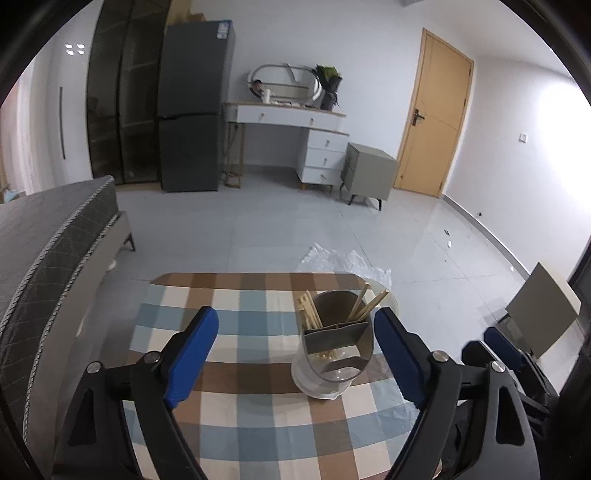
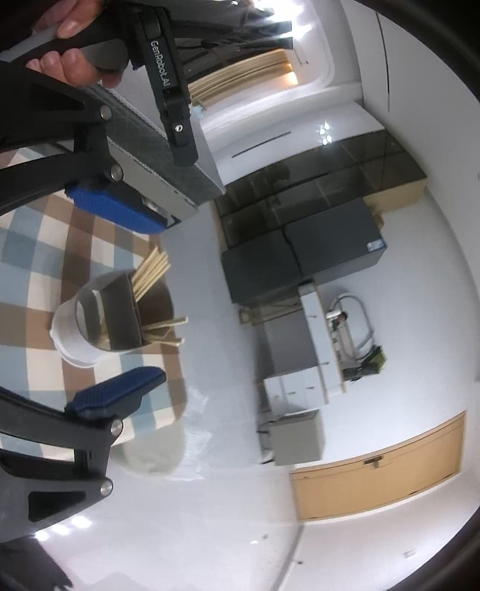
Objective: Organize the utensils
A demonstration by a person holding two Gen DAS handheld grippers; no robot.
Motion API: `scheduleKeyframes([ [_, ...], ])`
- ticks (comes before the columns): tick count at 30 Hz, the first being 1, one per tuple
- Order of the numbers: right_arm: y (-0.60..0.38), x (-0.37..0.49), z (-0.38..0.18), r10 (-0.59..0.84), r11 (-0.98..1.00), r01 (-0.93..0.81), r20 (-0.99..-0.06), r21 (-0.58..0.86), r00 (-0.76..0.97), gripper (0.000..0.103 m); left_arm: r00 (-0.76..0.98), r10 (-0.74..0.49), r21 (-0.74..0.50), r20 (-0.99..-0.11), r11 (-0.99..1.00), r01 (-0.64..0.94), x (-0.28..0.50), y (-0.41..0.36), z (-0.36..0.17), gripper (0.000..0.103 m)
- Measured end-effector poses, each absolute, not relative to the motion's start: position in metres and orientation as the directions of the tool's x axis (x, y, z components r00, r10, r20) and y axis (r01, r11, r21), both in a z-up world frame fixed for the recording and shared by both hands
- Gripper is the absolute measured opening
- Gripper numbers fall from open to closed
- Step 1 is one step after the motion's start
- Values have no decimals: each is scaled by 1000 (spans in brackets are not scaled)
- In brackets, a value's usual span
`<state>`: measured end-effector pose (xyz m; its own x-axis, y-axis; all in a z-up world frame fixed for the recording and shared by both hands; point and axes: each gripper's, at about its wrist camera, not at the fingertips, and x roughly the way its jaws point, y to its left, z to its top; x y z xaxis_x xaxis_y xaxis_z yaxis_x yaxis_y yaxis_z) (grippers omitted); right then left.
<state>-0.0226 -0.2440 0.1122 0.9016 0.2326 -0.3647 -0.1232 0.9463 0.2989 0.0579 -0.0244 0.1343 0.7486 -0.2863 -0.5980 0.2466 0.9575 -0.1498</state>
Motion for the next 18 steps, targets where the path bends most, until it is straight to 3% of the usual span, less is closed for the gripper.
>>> scheduleKeyframes([
  [7, -226, -55, 123, 230, 955, -152, -313, 255, 921, 94, 791, -245, -140, -561, 970, 201, 38, -8, 135, 91],
  [18, -212, -102, 116, 204, 968, -165, -213, 187, 956, 103, 852, -217, -85, -477, 976, 201, 0, -2, 122, 98],
])
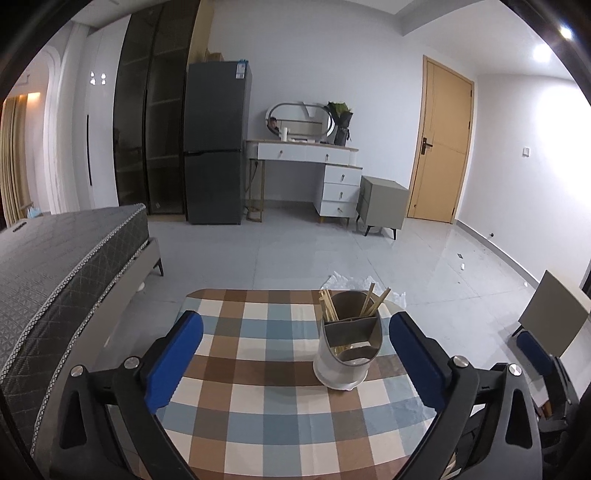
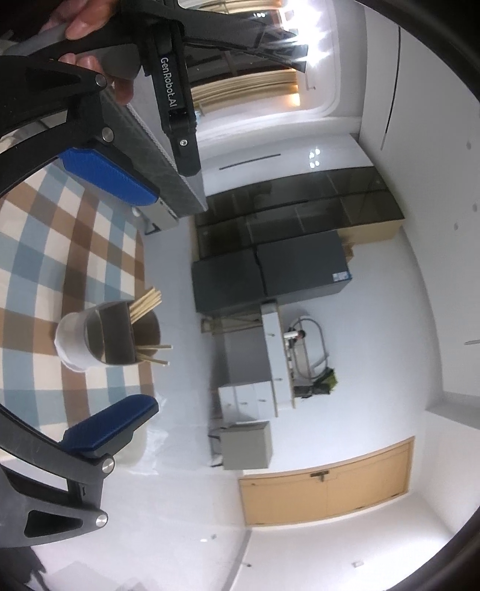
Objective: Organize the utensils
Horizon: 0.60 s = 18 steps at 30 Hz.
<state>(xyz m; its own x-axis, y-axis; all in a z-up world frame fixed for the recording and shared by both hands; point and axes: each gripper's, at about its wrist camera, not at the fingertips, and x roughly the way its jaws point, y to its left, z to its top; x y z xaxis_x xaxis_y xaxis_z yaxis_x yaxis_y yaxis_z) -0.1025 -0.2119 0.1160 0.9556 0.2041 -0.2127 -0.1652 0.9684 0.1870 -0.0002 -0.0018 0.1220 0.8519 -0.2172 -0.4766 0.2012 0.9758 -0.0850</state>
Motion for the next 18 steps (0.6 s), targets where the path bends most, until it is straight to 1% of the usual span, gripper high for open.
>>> scheduleKeyframes([
  [3, -209, -115, 107, 181, 976, -149, -205, 160, 962, 103, 861, -218, -91, -460, 976, 199, -9, 3, 111, 99],
  [9, -208, -138, 85, 163, 979, -132, -202, 156, 966, 103, 877, -203, -70, -435, 979, 191, -28, 9, 86, 99],
  [15, -201, -152, 67, 152, 984, -128, -214, 120, 965, 103, 877, -193, -77, -441, 981, 177, -37, 17, 61, 99],
  [18, -199, -158, 59, 148, 986, -127, -222, 107, 964, 103, 880, -180, -56, -440, 983, 172, -40, 15, 48, 99],
])
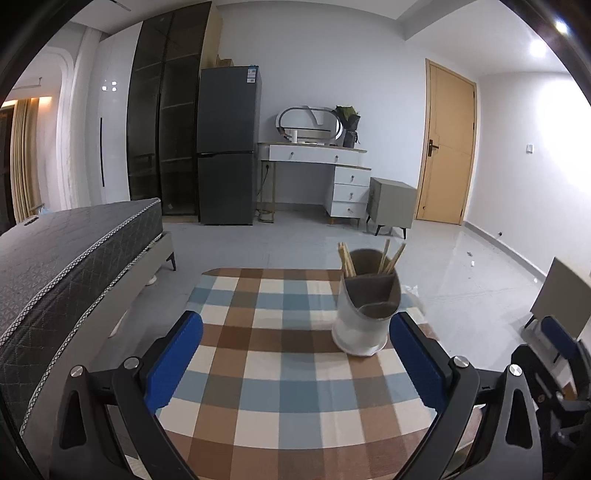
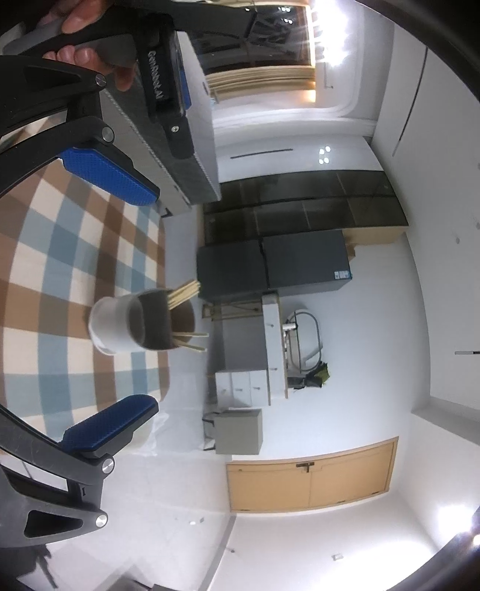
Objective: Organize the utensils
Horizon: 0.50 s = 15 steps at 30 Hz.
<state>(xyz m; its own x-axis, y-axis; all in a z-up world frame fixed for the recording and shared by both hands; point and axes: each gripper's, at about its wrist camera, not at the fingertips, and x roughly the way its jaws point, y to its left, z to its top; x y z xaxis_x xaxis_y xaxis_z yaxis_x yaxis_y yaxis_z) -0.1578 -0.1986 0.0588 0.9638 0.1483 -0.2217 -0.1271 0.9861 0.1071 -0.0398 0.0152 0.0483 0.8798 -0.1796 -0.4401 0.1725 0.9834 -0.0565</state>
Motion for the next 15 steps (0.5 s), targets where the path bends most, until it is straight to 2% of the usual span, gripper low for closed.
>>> scheduleKeyframes([
  [15, -194, -166, 47, 122, 991, -105, -255, 79, 959, 103, 871, -183, -52, -455, 982, 179, -53, 14, 38, 99],
])
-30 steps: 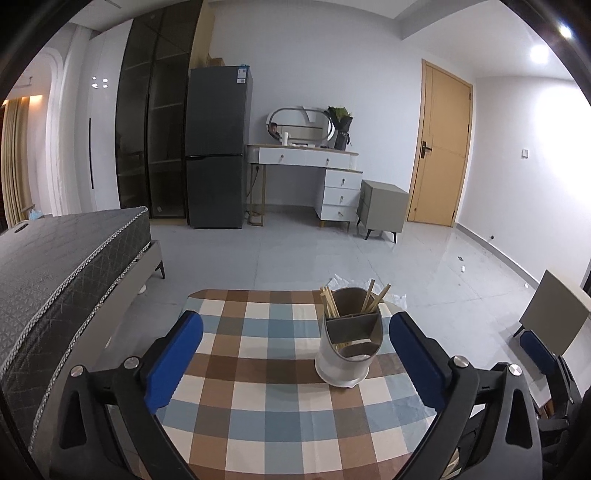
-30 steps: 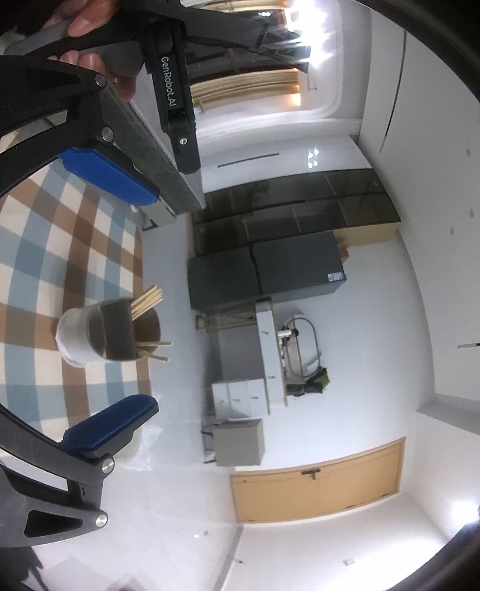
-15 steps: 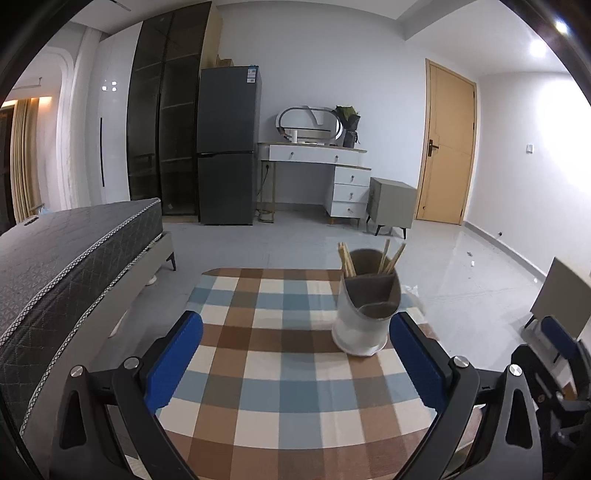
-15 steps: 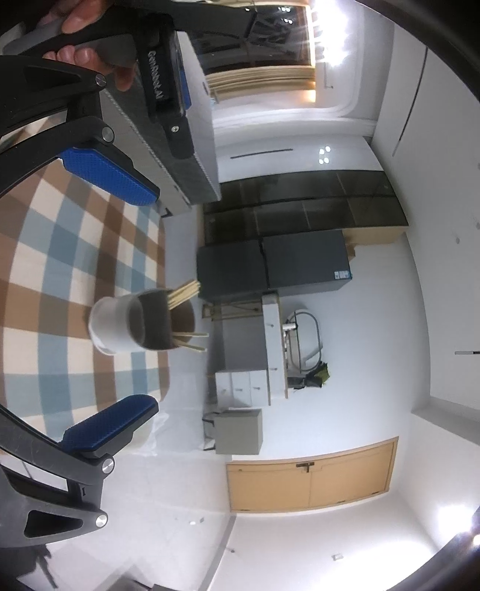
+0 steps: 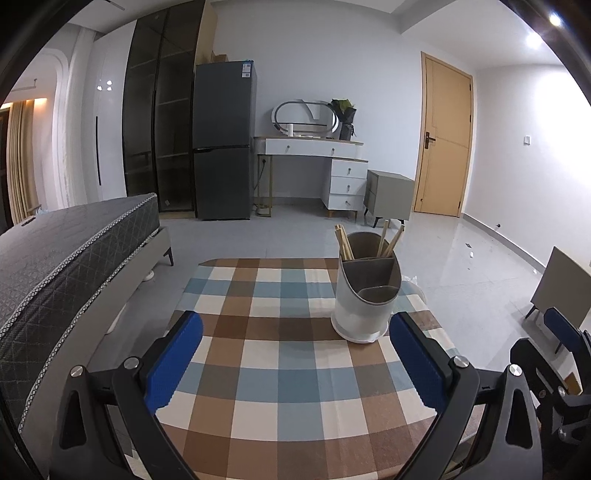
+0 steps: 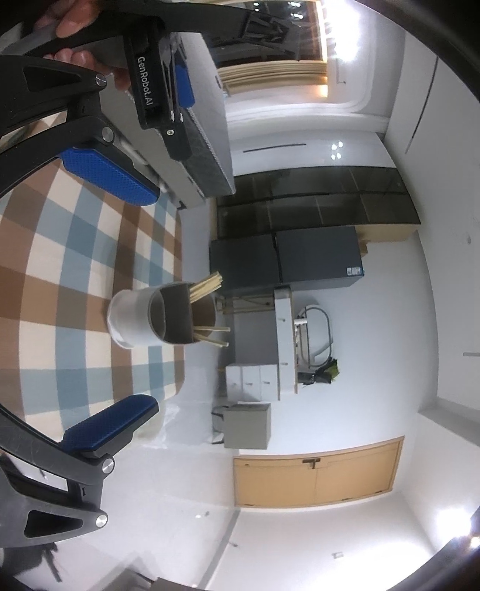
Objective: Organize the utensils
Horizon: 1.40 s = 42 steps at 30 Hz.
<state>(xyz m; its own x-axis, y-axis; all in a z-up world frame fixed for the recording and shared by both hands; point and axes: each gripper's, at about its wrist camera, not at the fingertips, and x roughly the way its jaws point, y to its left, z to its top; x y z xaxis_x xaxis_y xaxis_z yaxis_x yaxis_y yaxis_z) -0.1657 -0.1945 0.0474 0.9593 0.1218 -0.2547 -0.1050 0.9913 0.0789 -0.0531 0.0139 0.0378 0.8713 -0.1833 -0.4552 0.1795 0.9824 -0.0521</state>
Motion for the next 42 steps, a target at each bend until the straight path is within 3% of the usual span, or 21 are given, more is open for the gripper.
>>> scheduleKeyframes([
  [42, -191, -171, 49, 107, 994, -96, -272, 53, 956, 103, 873, -180, -42, -453, 983, 180, -58, 13, 41, 99],
])
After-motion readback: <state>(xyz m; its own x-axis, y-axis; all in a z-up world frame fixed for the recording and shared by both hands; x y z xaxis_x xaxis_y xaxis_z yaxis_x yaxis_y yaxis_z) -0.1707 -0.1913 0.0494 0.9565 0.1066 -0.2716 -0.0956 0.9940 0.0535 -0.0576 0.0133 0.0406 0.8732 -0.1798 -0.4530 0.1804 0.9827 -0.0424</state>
